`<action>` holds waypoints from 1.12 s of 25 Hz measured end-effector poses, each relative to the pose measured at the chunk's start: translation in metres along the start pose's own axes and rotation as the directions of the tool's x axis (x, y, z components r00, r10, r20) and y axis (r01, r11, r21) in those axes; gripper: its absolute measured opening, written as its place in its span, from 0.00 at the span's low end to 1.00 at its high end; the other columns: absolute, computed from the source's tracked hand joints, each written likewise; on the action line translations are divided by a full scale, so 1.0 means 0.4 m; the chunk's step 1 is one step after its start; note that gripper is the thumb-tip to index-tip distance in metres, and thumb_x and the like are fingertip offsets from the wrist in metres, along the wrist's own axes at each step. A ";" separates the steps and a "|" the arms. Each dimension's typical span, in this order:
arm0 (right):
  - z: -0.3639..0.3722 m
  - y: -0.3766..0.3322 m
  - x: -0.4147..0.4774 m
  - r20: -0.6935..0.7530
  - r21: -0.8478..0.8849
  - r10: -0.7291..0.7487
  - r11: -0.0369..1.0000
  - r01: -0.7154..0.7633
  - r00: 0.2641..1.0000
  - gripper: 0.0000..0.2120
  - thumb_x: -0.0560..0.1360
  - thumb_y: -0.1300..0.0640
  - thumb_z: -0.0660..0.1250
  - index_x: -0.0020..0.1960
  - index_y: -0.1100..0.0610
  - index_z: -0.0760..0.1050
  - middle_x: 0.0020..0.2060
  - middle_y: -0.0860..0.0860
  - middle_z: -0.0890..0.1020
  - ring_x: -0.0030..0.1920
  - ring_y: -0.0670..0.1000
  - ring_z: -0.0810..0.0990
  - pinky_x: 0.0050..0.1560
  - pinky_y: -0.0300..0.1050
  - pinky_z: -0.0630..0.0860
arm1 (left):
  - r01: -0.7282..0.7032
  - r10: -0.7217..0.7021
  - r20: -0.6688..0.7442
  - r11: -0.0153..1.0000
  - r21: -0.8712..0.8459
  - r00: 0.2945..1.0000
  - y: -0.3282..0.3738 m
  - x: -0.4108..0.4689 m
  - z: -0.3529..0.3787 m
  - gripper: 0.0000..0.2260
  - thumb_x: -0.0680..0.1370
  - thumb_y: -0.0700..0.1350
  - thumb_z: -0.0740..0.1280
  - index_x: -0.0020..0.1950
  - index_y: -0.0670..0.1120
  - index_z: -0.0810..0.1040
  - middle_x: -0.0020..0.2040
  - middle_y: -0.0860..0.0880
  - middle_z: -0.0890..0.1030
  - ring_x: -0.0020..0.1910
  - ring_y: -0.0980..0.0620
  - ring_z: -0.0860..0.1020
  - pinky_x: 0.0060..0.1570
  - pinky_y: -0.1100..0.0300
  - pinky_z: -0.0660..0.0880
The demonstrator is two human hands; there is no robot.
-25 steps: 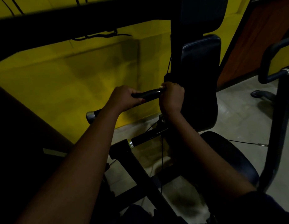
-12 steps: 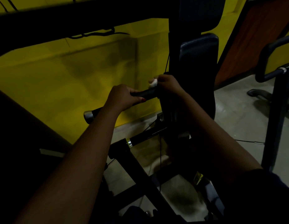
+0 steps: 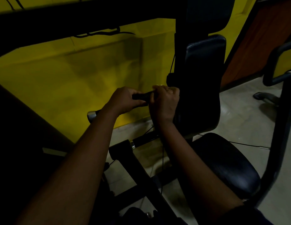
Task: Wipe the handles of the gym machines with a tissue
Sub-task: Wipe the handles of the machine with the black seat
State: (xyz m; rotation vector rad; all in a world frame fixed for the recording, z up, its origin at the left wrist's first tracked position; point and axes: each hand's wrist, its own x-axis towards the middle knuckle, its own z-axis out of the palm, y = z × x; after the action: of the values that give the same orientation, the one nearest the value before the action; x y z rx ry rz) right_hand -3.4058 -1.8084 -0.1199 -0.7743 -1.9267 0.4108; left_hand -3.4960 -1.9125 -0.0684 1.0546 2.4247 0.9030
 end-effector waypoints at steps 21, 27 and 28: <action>-0.009 -0.042 -0.032 0.707 0.618 0.707 -0.621 -0.482 -0.005 0.01 0.76 0.67 0.68 0.47 0.64 0.76 0.47 0.57 0.81 0.44 0.51 0.81 0.38 0.38 0.81 | -0.075 0.078 -0.045 0.994 0.077 0.996 -0.012 0.001 0.016 0.16 0.76 0.53 0.70 0.61 0.47 0.81 0.54 0.47 0.83 0.48 0.53 0.79 0.40 0.65 0.70; -0.011 -0.089 -0.038 0.279 0.694 0.915 0.017 -0.720 0.291 0.03 0.76 0.63 0.66 0.47 0.63 0.75 0.38 0.53 0.80 0.30 0.43 0.80 0.31 0.34 0.76 | -0.084 0.088 -0.049 0.994 0.073 0.995 -0.007 -0.005 0.015 0.13 0.76 0.51 0.70 0.59 0.49 0.82 0.43 0.50 0.81 0.33 0.61 0.73 0.31 0.68 0.67; -0.007 -0.075 -0.054 0.183 0.643 0.908 0.178 -0.745 0.376 0.04 0.75 0.58 0.67 0.45 0.58 0.76 0.38 0.52 0.81 0.34 0.46 0.81 0.35 0.39 0.78 | -0.085 0.088 -0.045 0.994 0.067 0.995 -0.006 -0.005 0.014 0.13 0.76 0.51 0.70 0.59 0.49 0.82 0.44 0.50 0.81 0.34 0.59 0.74 0.32 0.67 0.68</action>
State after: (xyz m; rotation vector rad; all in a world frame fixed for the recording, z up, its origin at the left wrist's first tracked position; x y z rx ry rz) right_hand -3.4068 -1.8450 -0.1157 -1.2906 -0.7579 1.5206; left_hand -3.4930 -1.9132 -0.0740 1.1827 2.4797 0.8928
